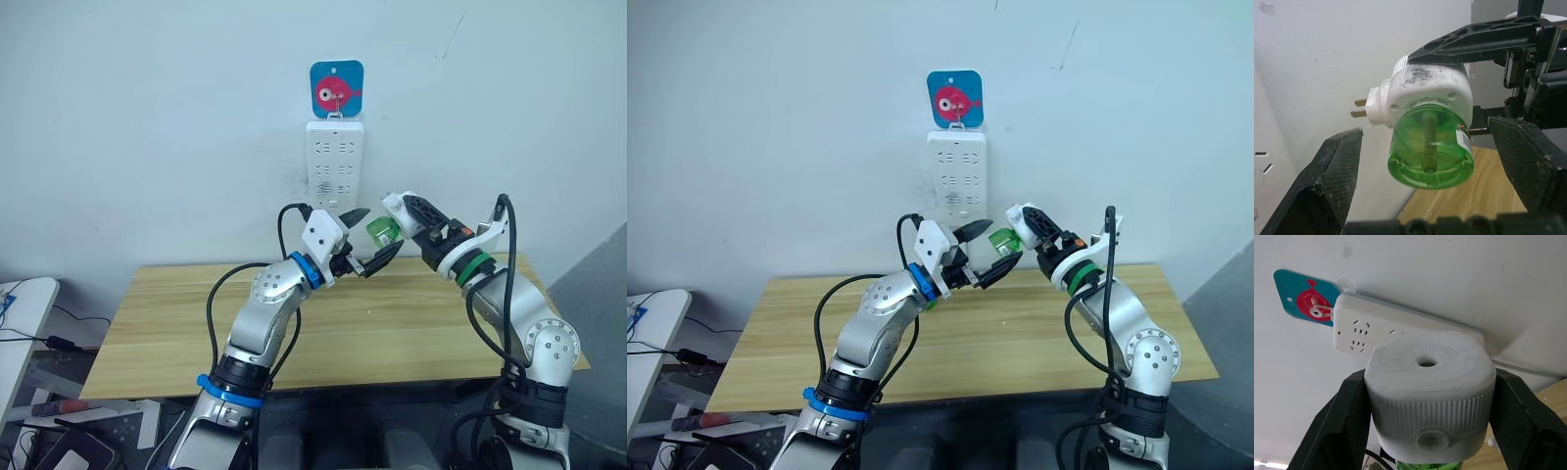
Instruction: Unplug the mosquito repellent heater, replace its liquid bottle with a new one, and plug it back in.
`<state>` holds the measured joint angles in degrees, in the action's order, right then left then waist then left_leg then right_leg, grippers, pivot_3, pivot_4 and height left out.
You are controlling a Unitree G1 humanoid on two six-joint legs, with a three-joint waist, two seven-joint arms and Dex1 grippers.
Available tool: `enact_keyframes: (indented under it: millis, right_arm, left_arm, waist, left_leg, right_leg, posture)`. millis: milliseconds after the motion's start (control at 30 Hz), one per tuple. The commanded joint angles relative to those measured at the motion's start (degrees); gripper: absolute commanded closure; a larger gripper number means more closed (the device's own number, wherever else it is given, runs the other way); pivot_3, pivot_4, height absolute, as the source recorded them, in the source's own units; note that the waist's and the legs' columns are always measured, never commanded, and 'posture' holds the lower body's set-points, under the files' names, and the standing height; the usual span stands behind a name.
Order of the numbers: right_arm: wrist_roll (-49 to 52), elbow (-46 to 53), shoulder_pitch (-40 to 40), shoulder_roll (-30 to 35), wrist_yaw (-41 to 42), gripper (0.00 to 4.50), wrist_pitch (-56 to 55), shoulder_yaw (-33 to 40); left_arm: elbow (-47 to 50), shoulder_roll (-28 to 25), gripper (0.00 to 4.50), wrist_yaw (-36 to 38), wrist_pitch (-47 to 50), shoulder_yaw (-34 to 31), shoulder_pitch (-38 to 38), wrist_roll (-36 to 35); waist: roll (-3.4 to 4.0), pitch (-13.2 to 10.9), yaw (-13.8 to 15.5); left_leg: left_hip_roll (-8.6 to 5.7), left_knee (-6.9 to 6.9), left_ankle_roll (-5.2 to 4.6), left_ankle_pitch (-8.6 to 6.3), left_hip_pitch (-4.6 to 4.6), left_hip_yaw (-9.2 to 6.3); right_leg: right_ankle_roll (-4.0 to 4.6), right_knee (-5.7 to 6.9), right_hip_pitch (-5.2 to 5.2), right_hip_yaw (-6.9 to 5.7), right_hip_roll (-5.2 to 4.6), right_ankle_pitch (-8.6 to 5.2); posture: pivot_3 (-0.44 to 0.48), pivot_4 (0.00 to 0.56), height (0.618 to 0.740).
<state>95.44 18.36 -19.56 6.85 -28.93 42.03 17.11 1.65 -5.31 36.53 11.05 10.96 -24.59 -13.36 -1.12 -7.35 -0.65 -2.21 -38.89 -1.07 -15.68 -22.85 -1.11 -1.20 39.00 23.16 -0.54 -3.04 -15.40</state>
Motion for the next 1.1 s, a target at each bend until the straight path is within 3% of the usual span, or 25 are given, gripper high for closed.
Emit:
enact_keyframes:
  millis: [33, 400, 500, 700, 967, 1100]
  right_arm:
    - [2.1, 2.3, -0.5, 1.0, 1.0, 1.55, -1.6, -0.8]
    - [2.8, 2.1, 0.3, 3.0, 2.2, 1.55, -2.9, -2.9]
    - [2.9, 2.2, 0.5, 3.3, 2.4, 1.55, -3.2, -3.2]
    - [2.9, 2.4, 0.8, 3.8, 2.8, 1.55, -4.0, -3.7]
    - [3.9, 2.4, 1.1, 4.4, 3.7, 1.55, -3.4, -4.9]
    - [4.7, 1.7, 1.0, 6.1, 5.3, 0.24, -2.2, -5.4]
  left_arm:
    - [1.7, 0.2, 0.0, -0.6, 0.0, 0.6, 0.1, 0.1]
    - [0.5, 0.5, 0.0, -1.3, 0.1, 0.2, -0.9, -0.1]
    - [0.6, 0.6, 0.55, -1.3, 0.1, 0.3, -0.8, 0.0]
    - [1.0, 0.8, 2.21, -1.2, 0.6, 0.8, -0.4, -0.3]
    - [0.5, 0.3, 2.21, -1.0, 0.4, 0.7, -1.0, 0.0]
    - [-0.1, -0.9, 2.21, 0.2, -0.6, 0.5, -1.4, 0.0]
  waist:
    - [0.0, 0.0, 0.0]
    - [-0.01, 0.0, 0.0]
    - [0.0, 0.0, 0.0]
    - [0.0, 0.0, 0.0]
    - [-0.01, 0.0, 0.0]
    - [-0.01, 0.0, 0.0]
  left_leg:
    - [0.0, 0.0, 0.0, 0.0, 0.0, 0.0]
    - [0.0, 0.0, -0.01, 0.0, -0.01, 0.0]
    - [0.0, 0.0, -0.01, 0.0, -0.01, 0.0]
    - [0.0, 0.0, -0.01, 0.0, -0.01, 0.0]
    - [0.0, 0.0, -0.01, 0.0, -0.02, 0.0]
    - [0.01, 0.0, -0.01, 0.0, -0.01, 0.0]
  right_leg:
    - [0.0, 0.0, 0.0, 0.0, 0.0, 0.0]
    - [0.0, -0.01, 0.0, -0.01, 0.0, 0.0]
    - [0.0, -0.02, -0.01, 0.0, 0.0, 0.0]
    - [-0.01, -0.02, -0.01, 0.0, 0.0, 0.0]
    - [-0.01, -0.03, -0.01, 0.0, 0.0, 0.0]
    - [-0.01, -0.02, -0.01, 0.0, 0.0, 0.0]
  posture:
    - [-0.022, 0.104, 0.74]
    - [-0.022, 0.107, 0.74]
    - [-0.025, 0.106, 0.74]
    - [-0.029, 0.105, 0.74]
    - [-0.027, 0.105, 0.74]
    - [-0.027, 0.103, 0.74]
